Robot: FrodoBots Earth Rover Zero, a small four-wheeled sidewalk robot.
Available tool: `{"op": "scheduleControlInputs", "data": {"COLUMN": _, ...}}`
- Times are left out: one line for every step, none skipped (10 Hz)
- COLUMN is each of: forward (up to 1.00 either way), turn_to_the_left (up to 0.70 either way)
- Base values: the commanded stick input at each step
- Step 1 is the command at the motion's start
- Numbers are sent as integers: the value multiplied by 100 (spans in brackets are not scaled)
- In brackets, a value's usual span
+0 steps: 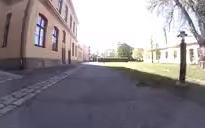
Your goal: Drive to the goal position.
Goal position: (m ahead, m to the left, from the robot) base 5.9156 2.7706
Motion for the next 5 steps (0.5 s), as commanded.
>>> {"op": "scheduleControlInputs", "data": {"forward": 100, "turn_to_the_left": 0}}
{"op": "scheduleControlInputs", "data": {"forward": 100, "turn_to_the_left": 0}}
{"op": "scheduleControlInputs", "data": {"forward": 100, "turn_to_the_left": 0}}
{"op": "scheduleControlInputs", "data": {"forward": 100, "turn_to_the_left": 0}}
{"op": "scheduleControlInputs", "data": {"forward": 100, "turn_to_the_left": 0}}
